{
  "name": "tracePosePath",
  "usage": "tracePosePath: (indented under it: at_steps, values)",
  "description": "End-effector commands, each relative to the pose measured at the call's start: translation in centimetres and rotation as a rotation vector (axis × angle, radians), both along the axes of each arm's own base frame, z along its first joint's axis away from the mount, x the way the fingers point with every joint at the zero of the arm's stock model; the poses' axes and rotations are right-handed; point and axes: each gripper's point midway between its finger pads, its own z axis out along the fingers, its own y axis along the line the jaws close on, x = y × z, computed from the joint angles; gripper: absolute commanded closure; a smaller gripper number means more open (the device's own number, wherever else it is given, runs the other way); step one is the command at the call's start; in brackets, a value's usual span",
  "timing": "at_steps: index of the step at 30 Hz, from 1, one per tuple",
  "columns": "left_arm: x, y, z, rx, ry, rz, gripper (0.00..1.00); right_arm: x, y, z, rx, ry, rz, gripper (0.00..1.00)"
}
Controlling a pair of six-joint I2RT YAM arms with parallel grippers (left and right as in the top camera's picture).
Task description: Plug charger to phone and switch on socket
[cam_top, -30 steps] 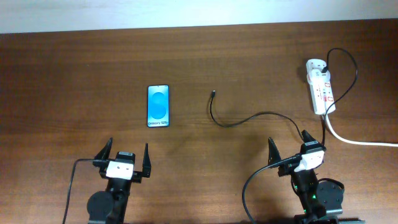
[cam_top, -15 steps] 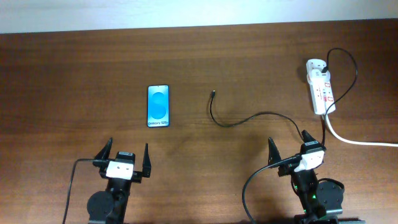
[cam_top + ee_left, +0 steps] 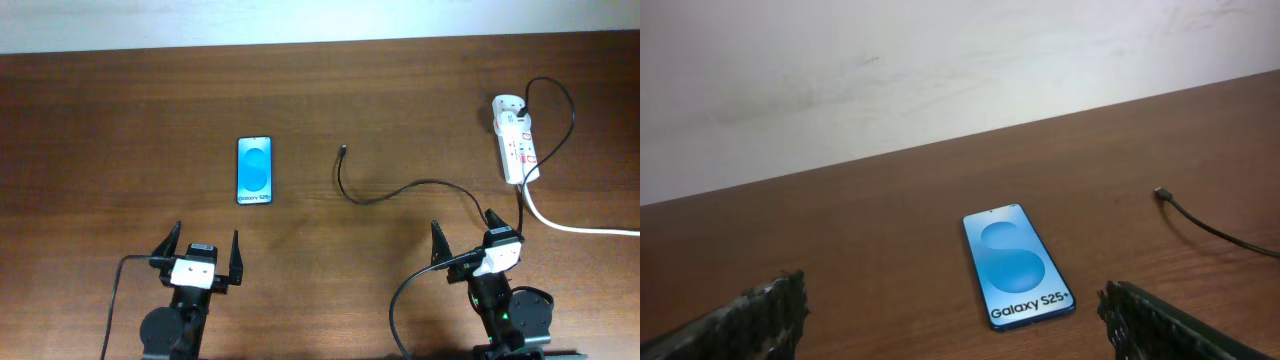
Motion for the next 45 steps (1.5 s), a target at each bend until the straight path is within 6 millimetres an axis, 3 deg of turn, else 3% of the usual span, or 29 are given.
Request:
tracePosePath:
  at_steps: [1,2,7,10,13,15,21,27,32,35,38,41,43,45]
  values:
    - [-0.1,-0.6,0.8,0.009,-0.039,-0.039,0.01,-0.1,0.2,-0.2,0.004,0.002,0.009,0.02]
    - [-0.3,-1.8,1.9,0.003,-0.085,-0.107,0.01,-0.1,0.2,-0.2,0.004,0.002,0.009,0.02]
    - [-0.6,-2.4,4.7,-0.017,-0.188,-0.148,0.01,-0.1,0.2,-0.2,0.004,0.002,0.009,0.02]
    - [-0.6,-2.9,5.6,-0.053,-0.174,-0.176,0.01,-0.1,0.2,-0.2,0.004,0.002,0.009,0.02]
    - [0.0,-3.1,8.4,-0.052,-0.153,-0.184,0.01,-0.1,0.2,-0.2,0.004,0.002,0.009,0.02]
    - [1.6,-3.5,10.2,-0.052,-0.097,-0.199,0.01,-0.1,0.2,-0.2,0.004,0.002,0.009,0.02]
    - [7.9,-4.4,10.9,-0.052,0.105,-0.204,0.01,-0.1,0.2,-0.2,0.004,0.002,0.009,0.02]
    - [16.8,-6.8,8.5,-0.069,0.485,-0.264,0.01,-0.1,0.2,-0.2,0.004,0.002,0.009,0.02]
    - [20.9,-9.3,5.7,-0.024,0.792,-0.296,0.01,-0.1,0.2,-0.2,0.004,0.002,0.009,0.02]
    - [22.2,-10.7,3.1,-0.014,0.912,-0.313,0.01,-0.1,0.2,-0.2,0.004,0.002,0.009,0.01]
    - [22.0,-11.4,0.0,-0.013,0.993,-0.32,0.01,-0.1,0.2,-0.2,0.004,0.002,0.009,0.02]
    - [21.6,-11.9,-1.7,-0.032,1.049,-0.342,0.01,-0.1,0.2,-0.2,0.004,0.002,0.009,0.02]
    - [21.4,-10.4,-3.3,-0.033,1.107,-0.225,0.01,-0.1,0.2,-0.2,0.004,0.002,0.009,0.02]
    - [21.3,-6.8,-6.0,-0.109,1.191,0.122,0.01,-0.1,0.2,-0.2,0.004,0.002,0.009,0.02]
